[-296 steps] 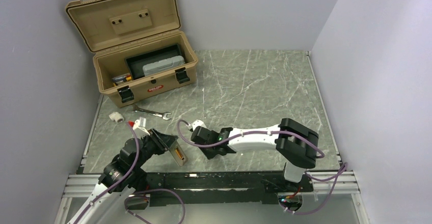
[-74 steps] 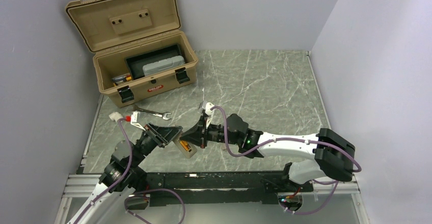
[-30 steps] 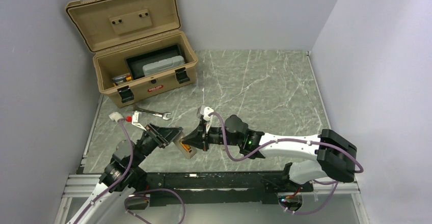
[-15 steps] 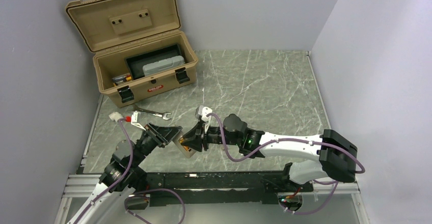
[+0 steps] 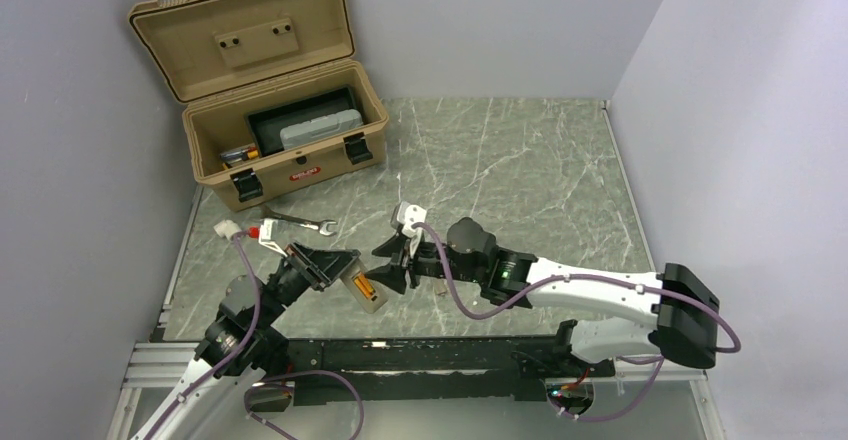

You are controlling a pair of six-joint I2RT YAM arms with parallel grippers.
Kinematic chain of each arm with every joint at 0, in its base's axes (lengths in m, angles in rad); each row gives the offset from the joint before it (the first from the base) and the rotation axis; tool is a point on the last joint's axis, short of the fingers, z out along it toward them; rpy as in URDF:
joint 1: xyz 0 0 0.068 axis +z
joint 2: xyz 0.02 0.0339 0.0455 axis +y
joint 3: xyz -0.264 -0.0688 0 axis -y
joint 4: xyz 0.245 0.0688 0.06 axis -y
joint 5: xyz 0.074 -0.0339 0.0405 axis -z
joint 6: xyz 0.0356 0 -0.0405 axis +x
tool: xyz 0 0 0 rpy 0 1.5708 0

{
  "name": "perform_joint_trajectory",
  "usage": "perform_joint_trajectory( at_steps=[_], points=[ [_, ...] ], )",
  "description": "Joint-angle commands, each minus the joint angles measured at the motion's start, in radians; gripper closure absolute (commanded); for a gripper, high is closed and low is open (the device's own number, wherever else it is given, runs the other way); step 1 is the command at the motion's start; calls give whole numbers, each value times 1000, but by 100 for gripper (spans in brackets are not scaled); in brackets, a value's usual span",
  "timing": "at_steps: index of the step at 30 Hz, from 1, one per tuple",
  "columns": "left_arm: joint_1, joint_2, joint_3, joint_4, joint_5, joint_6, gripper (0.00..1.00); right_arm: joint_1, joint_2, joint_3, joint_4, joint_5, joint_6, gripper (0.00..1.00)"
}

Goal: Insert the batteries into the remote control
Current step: Load the battery into the remote control.

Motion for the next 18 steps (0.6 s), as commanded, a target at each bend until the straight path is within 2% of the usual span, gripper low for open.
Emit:
perform_joint_trajectory(
  at_steps=[1,5,10,13,18],
  points=[
    [0,10,31,75,45,5,100,-6,-94,69,-66,-7,-82,49],
    [0,39,39,91,88,16,100,-10,-148,97,-143,-87,-144,47],
    [0,129,82,102,202,43,100,-12,-181,154,-300,-282,-284,49],
    [0,162,103,133,228,45,100,-9,-230,78,-302,-401,-439,41],
    [0,197,114,186,260,13,100,-9,-231,92,-363,-447,-466,42]
  ],
)
